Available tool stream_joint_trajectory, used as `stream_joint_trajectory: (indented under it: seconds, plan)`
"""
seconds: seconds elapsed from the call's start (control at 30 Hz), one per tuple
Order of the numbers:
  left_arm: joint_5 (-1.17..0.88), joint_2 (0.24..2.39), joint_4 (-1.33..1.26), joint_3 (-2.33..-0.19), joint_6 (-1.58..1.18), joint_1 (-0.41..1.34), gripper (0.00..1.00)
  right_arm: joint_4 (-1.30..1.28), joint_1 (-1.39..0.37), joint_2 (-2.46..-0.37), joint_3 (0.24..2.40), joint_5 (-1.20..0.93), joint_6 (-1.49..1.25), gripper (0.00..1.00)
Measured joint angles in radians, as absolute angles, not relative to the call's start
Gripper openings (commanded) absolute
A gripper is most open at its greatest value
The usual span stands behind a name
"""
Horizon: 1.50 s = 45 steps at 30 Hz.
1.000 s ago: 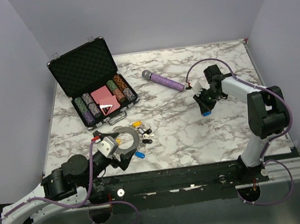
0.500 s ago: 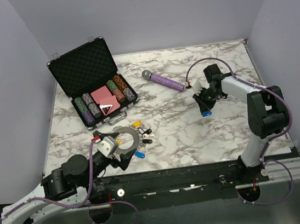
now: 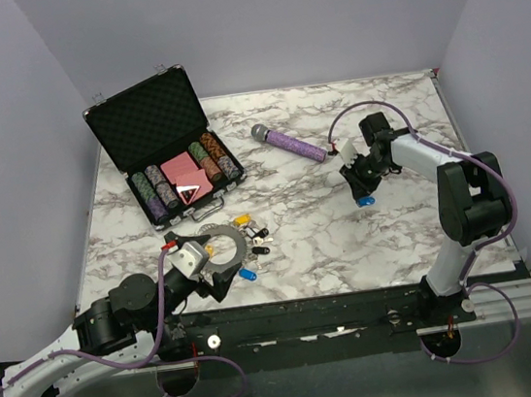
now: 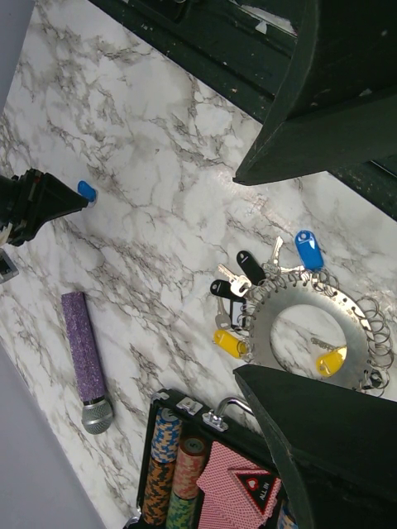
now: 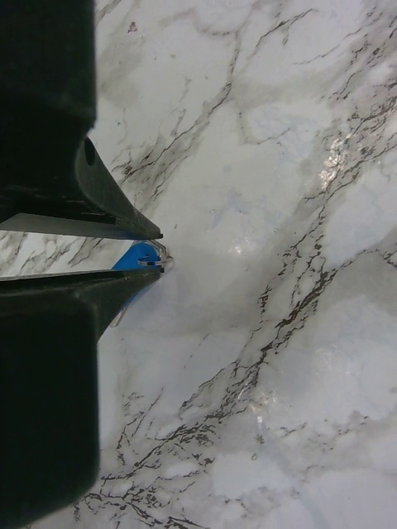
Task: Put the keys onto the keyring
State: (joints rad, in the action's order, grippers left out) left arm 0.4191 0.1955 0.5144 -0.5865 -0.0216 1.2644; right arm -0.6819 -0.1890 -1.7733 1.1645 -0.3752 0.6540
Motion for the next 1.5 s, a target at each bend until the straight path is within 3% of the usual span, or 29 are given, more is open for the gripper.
stream_joint_trajectory:
  seconds: [0.83, 0.93, 1.03, 1.1, 1.3, 1.5]
  plan:
    - [0.414, 0.196, 0.501, -0.580, -0.026, 1.244, 0.99, -0.670, -0.189, -1.678, 1.168, -0.417, 0.605, 0.35]
    - [0.405, 0.196, 0.480, -0.572, -0.052, 1.230, 0.99, -0.664, -0.187, -1.610, 1.147, -0.485, 0.595, 0.45]
    - [0.400, 0.199, 0.436, -0.559, -0.110, 1.224, 0.99, -0.649, -0.175, -1.529, 1.113, -0.606, 0.582, 0.71]
    - [0.399, 0.224, 0.409, -0.554, -0.167, 1.217, 0.99, -0.636, -0.169, -1.474, 1.080, -0.701, 0.561, 0.80]
    - [0.365, 0.426, 0.390, -0.556, -0.373, 1.141, 0.99, -0.571, -0.156, -1.338, 0.964, -0.988, 0.495, 0.87]
    - [0.220, 0.525, 0.394, -0.522, -0.633, 0.902, 0.99, -0.501, -0.155, -1.312, 0.927, -1.101, 0.399, 0.87]
